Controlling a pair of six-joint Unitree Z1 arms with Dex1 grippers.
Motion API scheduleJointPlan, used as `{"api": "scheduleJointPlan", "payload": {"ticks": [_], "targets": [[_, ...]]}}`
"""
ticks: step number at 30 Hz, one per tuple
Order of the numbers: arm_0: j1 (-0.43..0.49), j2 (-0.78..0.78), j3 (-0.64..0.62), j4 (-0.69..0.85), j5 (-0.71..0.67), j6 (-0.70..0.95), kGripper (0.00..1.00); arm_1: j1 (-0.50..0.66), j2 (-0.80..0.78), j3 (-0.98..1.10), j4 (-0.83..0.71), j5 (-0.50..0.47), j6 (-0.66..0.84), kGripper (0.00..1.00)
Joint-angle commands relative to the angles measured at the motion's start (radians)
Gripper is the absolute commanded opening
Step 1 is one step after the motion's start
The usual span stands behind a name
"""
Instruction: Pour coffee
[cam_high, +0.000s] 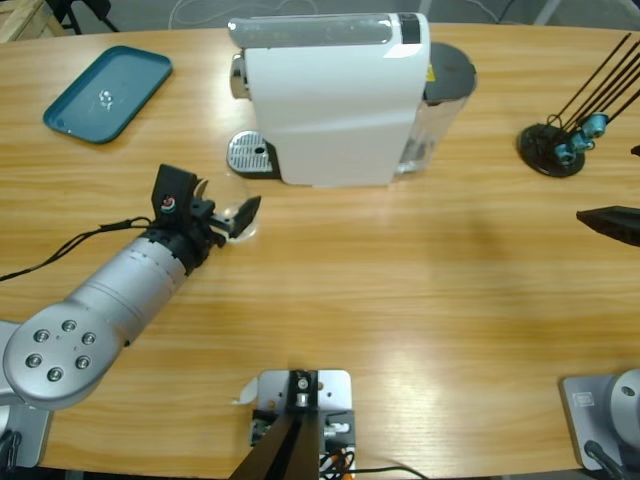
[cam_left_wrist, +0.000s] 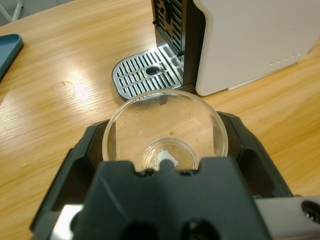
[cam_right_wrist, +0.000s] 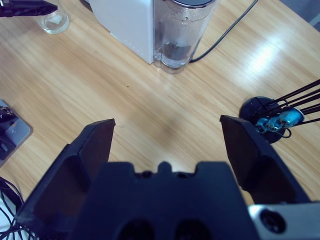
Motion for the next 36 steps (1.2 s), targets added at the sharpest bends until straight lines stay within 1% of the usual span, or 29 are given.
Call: {"api": "scheduleJointPlan", "payload": {"ticks": [1,4,8,11,14,16,24,30,36], "targets": [[0.020,-0.050,0.089,-0.075,-0.026,0.057,0.310,0.012,0.029,0.026,-0.015,-0.017,0.000,0.906],[0.092,-0.133,0.109,-0.075,-0.080,0.112,0.310,0.012,0.024,0.026,-0.018,-0.017,0.000,0.905],[0.268,-0.208,0.102,-0.075,-0.251,0.190,0.310,0.012,0.010,0.028,-0.018,-0.017,0.000,0.904],[0.386,-0.204,0.078,-0.076,-0.380,0.227,0.310,0.012,-0.002,0.029,-0.018,-0.018,0.001,0.904],[0.456,-0.165,0.039,-0.078,-0.463,0.266,0.310,0.012,-0.010,0.030,-0.016,-0.018,0.001,0.904],[0.480,-0.134,0.009,-0.084,-0.499,0.294,0.310,0.012,-0.011,0.030,-0.016,-0.018,0.001,0.904],[0.489,-0.069,-0.079,-0.092,-0.574,0.349,0.310,0.010,-0.014,0.030,-0.018,-0.019,0.001,0.904],[0.497,-0.004,-0.108,-0.094,-0.593,0.360,0.310,0.010,-0.019,0.030,-0.018,-0.019,0.001,0.904],[0.518,0.020,-0.141,-0.094,-0.626,0.387,0.310,0.009,-0.020,0.031,-0.018,-0.020,0.001,0.904]]}}
